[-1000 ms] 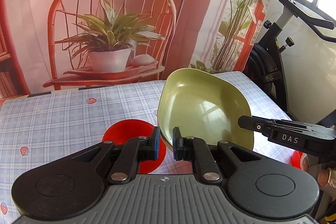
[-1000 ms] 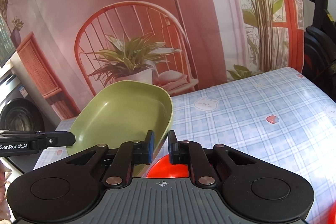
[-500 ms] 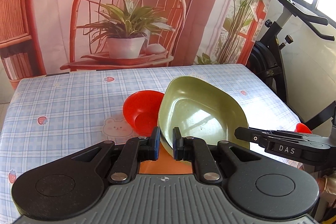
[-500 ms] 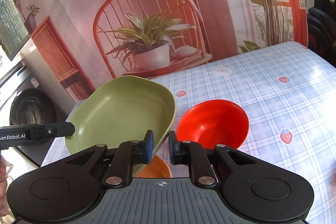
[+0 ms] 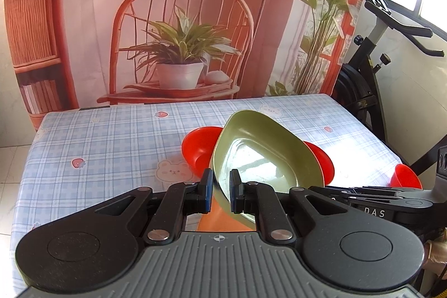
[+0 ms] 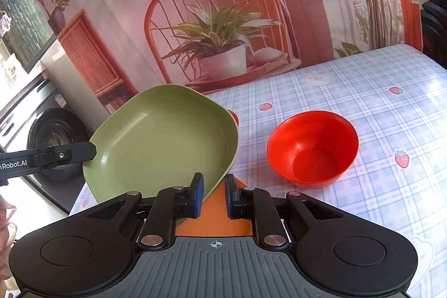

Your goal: Organize plates and bowls

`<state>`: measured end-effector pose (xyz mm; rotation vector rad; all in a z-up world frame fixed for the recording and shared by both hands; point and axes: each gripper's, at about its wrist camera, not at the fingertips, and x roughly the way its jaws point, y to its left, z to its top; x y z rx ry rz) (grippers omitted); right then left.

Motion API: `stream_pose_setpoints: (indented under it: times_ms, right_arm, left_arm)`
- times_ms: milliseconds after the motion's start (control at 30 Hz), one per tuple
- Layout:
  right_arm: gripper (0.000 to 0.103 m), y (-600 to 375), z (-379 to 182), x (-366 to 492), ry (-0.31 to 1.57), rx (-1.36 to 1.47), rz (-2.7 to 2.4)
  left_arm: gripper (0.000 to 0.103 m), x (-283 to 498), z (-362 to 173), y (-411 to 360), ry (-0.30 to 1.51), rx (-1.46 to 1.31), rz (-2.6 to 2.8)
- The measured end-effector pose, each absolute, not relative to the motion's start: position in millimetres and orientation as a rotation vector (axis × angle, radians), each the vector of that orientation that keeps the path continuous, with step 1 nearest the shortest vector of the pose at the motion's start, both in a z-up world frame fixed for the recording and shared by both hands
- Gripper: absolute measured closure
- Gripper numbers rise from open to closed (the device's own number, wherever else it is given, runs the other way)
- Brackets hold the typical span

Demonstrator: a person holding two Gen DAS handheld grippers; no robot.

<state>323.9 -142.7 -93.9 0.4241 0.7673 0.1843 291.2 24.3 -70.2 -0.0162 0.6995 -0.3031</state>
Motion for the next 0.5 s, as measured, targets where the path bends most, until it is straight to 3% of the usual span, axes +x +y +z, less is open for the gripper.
stream_pose_setpoints:
  times_ms: [500]
  right_arm:
    - [0.089,-129,-126,315,0.856,0.347,0.159]
  left_arm:
    - [0.090,283,-141,40,0.824,-0.128,-0.249]
